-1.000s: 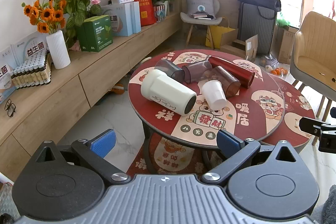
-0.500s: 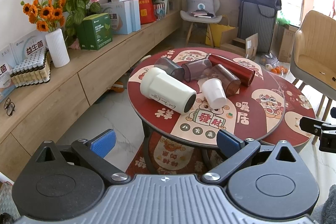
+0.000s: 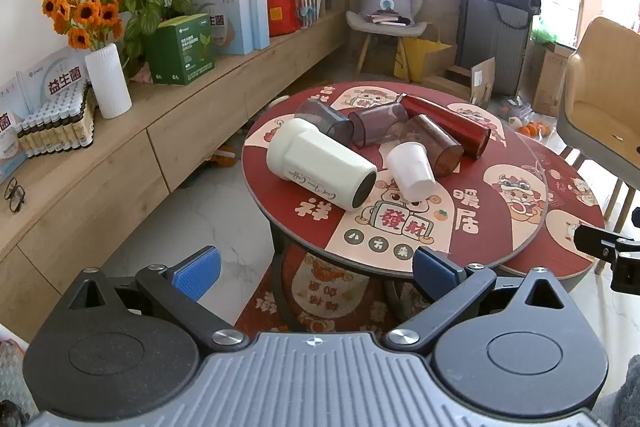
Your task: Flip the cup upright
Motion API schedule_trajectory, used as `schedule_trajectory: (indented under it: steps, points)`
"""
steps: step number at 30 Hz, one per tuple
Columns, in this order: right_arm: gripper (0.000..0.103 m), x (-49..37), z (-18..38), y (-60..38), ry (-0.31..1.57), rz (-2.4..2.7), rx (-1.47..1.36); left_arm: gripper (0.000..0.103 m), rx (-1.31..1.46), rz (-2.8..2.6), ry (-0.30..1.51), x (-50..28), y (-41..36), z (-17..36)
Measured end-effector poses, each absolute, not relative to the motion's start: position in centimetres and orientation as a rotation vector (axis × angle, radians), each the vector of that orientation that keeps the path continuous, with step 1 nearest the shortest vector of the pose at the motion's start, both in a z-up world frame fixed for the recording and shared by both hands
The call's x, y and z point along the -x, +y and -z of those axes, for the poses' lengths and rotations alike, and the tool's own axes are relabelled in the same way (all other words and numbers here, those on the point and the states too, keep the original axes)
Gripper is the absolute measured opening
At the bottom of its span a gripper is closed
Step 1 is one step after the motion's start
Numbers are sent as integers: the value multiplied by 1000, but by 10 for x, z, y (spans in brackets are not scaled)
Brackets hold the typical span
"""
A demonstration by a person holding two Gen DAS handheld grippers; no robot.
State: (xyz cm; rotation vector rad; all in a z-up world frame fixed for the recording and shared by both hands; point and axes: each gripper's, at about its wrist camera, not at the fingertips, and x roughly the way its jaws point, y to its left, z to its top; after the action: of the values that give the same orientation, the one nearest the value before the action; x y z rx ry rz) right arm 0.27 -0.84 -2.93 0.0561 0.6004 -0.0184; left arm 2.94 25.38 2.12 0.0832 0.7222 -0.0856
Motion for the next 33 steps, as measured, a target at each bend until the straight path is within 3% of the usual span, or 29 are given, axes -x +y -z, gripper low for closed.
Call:
schedule_trajectory:
  steps: [20,33]
  points:
    - [103,-44,37,-9,689,16,-50,103,-77,102,777,-68,248,0]
    - [101,-137,58,-20,691,-34,-12,103,-54,88,756,-140,242,22]
